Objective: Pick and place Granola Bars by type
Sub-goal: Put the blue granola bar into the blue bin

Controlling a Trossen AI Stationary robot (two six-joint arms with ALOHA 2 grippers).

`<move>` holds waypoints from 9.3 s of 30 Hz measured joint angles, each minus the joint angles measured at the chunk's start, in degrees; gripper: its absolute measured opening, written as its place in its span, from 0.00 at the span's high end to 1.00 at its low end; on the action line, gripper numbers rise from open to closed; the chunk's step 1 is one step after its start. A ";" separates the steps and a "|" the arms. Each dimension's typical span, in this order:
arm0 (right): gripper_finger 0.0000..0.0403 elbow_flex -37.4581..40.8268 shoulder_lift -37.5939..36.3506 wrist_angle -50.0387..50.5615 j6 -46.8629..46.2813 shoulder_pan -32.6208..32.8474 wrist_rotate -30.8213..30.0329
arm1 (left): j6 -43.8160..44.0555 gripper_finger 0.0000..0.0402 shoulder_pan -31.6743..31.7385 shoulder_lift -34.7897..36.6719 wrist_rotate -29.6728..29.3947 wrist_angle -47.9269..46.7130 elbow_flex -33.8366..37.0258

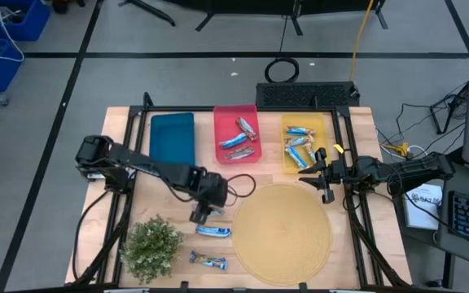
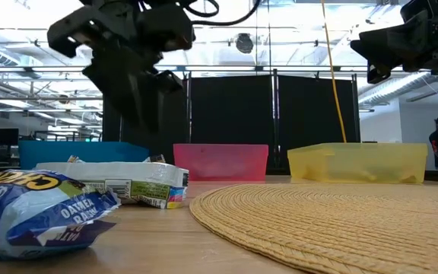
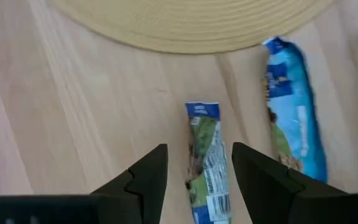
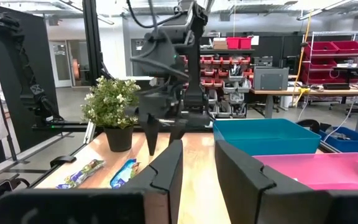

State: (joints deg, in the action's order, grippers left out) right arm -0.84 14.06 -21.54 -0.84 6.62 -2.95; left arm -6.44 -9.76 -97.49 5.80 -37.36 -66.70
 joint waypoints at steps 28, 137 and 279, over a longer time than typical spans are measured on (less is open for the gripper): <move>0.79 0.01 0.33 0.37 0.00 0.00 0.01 | 1.01 0.90 -1.99 -9.94 -2.58 1.90 0.15; 0.79 0.01 0.39 0.34 0.00 0.00 0.01 | 19.37 0.49 -10.99 0.86 0.54 13.39 7.93; 0.79 0.02 0.81 0.42 0.00 -0.01 -0.01 | 5.68 0.78 -18.07 -6.77 2.42 -7.98 -13.51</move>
State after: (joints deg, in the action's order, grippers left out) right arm -0.82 14.87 -21.12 -0.84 6.61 -2.96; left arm -0.76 -27.83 -104.26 8.23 -45.34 -80.20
